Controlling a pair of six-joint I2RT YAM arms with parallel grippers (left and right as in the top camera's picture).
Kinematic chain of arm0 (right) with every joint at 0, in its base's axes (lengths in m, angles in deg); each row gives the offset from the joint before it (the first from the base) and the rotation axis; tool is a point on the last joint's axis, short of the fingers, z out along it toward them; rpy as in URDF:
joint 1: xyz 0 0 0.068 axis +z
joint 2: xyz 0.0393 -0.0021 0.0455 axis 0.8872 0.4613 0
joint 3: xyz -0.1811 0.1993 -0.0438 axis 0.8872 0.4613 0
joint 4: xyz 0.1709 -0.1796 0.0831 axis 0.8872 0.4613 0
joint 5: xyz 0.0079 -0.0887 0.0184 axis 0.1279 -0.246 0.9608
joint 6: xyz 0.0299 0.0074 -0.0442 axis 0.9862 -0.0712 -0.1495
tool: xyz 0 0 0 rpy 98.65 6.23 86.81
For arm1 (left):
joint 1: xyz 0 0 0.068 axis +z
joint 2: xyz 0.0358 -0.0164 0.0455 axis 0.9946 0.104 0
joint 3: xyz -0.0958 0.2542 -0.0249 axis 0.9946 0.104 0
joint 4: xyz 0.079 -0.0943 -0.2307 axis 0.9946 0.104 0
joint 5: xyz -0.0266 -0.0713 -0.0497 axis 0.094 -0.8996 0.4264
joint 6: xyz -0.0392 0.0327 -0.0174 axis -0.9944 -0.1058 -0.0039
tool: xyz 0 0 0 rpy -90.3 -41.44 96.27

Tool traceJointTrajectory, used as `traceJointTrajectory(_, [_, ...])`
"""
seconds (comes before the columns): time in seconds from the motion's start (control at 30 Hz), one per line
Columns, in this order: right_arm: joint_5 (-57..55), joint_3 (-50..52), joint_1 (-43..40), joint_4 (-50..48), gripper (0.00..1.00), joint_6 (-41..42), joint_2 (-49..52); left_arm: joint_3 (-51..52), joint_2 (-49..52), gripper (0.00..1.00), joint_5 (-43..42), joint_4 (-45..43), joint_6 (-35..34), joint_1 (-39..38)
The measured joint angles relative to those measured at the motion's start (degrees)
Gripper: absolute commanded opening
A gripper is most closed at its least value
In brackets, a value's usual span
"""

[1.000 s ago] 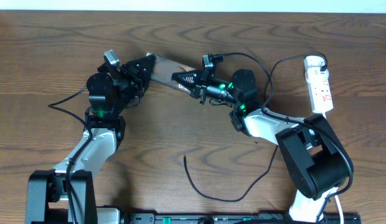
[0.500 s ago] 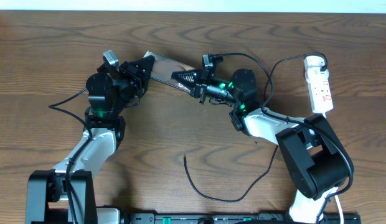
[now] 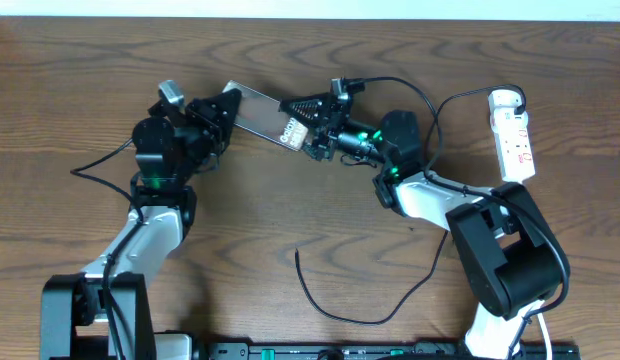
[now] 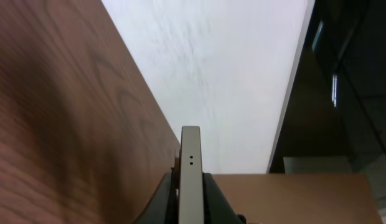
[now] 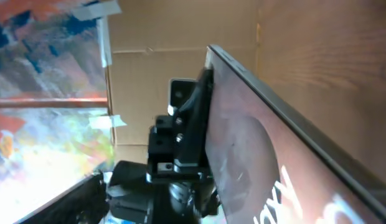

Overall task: Plug charger to phone and switch on socket
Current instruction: 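Release the phone from the right gripper and pull it back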

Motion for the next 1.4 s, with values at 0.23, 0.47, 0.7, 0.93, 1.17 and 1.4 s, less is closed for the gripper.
traceJointTrajectory(0.23, [3.72, 0.00, -3.56, 3.19, 0.99, -6.05, 0.00, 0.02, 0.02, 0.07, -4.85, -2.19, -0.04, 7.98])
traceJointTrajectory(0.47, [7.15, -0.07, -8.94, 15.58, 0.99, -14.25, 0.00, 0.07, 0.04, 0.07, -17.40, -11.47, -7.21, 20.24])
traceJointTrajectory(0.7, [9.81, -2.58, -10.43, 34.47, 0.99, -25.57, 0.02, 0.07, 0.04, 0.07, -29.62, -15.56, -14.62, 29.62])
traceJointTrajectory(0.93, [6.60, -14.12, -7.65, 75.30, 0.99, -46.03, 0.02, 0.07, 0.04, 0.07, -36.33, -15.63, -16.48, 32.74])
traceJointTrajectory(1.17, [-16.22, -28.61, 1.81, 110.40, 0.99, -61.33, 0.04, 0.07, 0.04, 0.07, -39.28, -15.76, -16.52, 33.88])
traceJointTrajectory(1.4, [-32.48, -32.57, 11.96, 119.19, 0.98, -62.86, 0.02, 0.07, 0.04, 0.07, -40.68, -15.78, -16.50, 34.27])
